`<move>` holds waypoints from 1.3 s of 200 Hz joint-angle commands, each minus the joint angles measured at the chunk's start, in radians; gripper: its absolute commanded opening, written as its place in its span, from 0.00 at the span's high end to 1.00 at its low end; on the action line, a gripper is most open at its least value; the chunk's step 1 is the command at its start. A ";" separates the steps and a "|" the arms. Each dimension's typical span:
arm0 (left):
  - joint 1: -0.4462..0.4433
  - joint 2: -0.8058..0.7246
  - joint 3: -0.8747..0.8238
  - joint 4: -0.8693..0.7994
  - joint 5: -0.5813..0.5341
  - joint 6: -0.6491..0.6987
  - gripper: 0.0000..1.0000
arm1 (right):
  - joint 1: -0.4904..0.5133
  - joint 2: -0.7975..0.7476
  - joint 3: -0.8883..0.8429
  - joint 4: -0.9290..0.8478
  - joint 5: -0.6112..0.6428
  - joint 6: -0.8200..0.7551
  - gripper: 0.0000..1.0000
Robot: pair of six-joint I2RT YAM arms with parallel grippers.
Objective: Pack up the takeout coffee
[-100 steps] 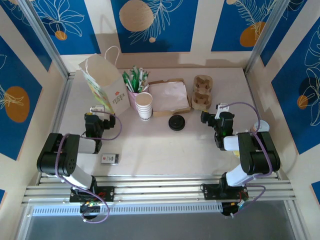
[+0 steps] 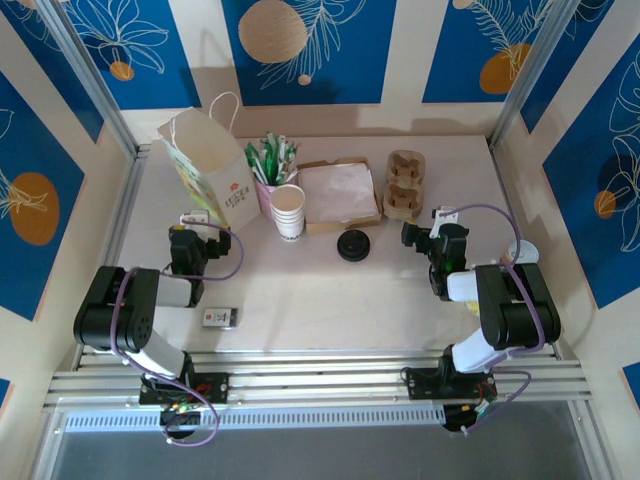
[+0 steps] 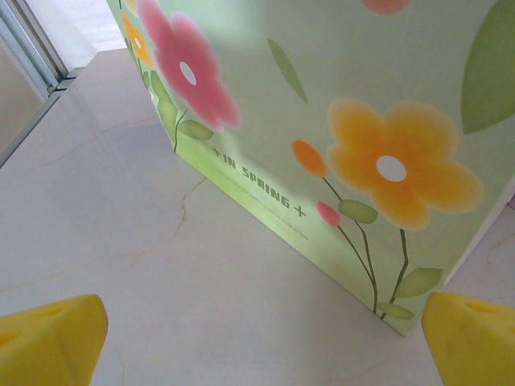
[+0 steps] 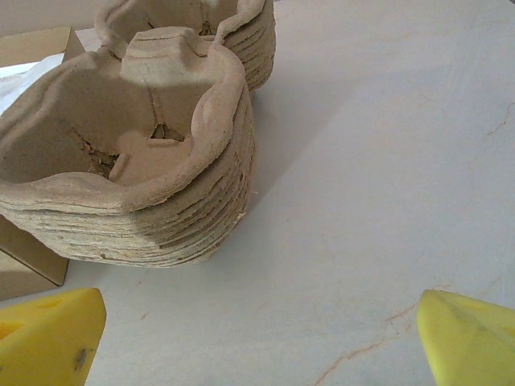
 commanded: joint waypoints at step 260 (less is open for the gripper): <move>0.005 -0.165 0.188 -0.430 -0.034 -0.011 0.00 | 0.255 -0.700 0.375 -0.847 -0.107 0.309 0.01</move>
